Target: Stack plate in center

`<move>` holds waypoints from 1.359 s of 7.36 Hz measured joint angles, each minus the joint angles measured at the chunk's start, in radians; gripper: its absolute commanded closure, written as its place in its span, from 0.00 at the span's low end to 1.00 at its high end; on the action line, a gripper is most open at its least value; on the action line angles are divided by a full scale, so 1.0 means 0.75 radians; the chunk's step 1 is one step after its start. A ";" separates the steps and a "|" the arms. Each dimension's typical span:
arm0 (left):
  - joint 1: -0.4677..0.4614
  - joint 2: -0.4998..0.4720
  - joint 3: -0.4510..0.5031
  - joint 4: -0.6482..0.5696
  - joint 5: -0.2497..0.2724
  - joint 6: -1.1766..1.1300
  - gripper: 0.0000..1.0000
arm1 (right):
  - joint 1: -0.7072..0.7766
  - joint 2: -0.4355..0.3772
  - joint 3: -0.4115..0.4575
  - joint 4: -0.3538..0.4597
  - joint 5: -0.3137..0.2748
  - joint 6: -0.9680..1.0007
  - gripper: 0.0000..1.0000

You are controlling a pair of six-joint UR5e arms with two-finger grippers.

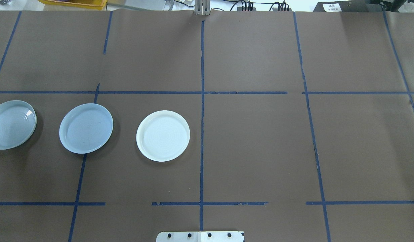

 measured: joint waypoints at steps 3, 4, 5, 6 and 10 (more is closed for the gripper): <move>0.054 0.000 0.027 -0.056 0.002 -0.059 0.64 | 0.000 0.000 0.000 0.000 0.000 0.000 0.00; 0.058 0.000 0.027 -0.057 0.000 -0.061 1.00 | 0.000 0.000 0.000 0.000 0.000 -0.001 0.00; 0.059 0.000 0.027 -0.057 -0.002 -0.063 1.00 | 0.000 0.000 0.000 0.000 0.000 -0.001 0.00; 0.060 0.000 0.027 -0.056 -0.013 -0.072 1.00 | 0.000 0.000 0.000 0.000 0.000 -0.001 0.00; 0.058 0.001 0.016 -0.056 -0.166 -0.112 1.00 | 0.000 0.000 0.000 0.000 -0.001 0.000 0.00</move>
